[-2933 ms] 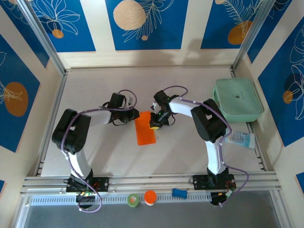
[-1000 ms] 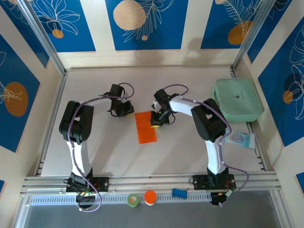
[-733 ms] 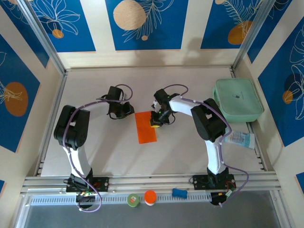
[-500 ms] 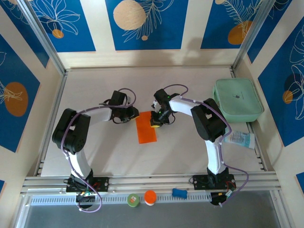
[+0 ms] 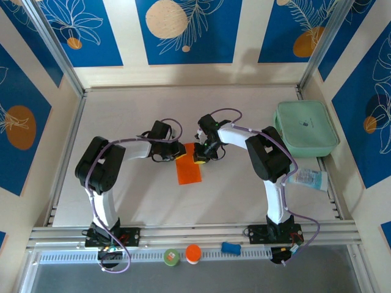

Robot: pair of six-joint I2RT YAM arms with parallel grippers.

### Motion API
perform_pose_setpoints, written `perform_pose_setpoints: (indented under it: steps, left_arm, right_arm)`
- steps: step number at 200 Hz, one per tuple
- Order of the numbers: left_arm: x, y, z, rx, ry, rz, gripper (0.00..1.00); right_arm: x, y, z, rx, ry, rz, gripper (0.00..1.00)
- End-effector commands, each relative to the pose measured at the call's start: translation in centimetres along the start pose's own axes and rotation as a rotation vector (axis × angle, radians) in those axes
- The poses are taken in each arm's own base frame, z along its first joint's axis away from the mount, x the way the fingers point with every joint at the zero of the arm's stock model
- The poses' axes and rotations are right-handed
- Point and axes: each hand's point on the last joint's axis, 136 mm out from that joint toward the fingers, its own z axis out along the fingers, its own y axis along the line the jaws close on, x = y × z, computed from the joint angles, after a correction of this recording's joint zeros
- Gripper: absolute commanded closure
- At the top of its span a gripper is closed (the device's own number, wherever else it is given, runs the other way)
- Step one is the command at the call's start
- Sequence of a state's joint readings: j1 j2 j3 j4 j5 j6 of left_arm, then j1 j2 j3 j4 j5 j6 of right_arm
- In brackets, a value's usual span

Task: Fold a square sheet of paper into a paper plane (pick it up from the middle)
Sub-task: First fold the square sheet of paper in half at the center of the table.

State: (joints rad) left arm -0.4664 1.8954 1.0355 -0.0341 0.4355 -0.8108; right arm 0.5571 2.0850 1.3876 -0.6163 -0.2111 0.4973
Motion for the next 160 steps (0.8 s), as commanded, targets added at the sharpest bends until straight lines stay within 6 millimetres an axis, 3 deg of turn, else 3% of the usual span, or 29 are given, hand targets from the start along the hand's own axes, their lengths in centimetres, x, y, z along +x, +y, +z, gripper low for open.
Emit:
perform_pose_setpoints:
  steps: [1,47,88,122,160]
  left_arm:
    - [-0.6,0.0,0.2,-0.035,-0.001,0.019,0.81]
    - [-1.1,0.7,-0.5,-0.081,-0.016,0.034,0.82]
    - [-2.1,-1.0,-1.8,-0.015,-0.054,0.061,0.81]
    - [-2.6,-0.6,-1.1,-0.01,-0.045,0.055,0.81]
    - [-3.1,-1.1,-0.4,0.032,-0.037,0.054,0.82]
  right_arm:
    - [3.6,-10.5,3.7,0.353,0.119,0.123,0.94]
    - [1.9,-9.9,2.7,0.337,0.08,0.073,0.94]
    - [-0.6,-6.4,0.9,0.237,0.018,-0.058,0.94]
    - [-1.7,-3.0,0.0,0.135,-0.002,-0.135,0.93]
    - [-1.7,-2.3,0.2,0.122,0.009,-0.147,0.93]
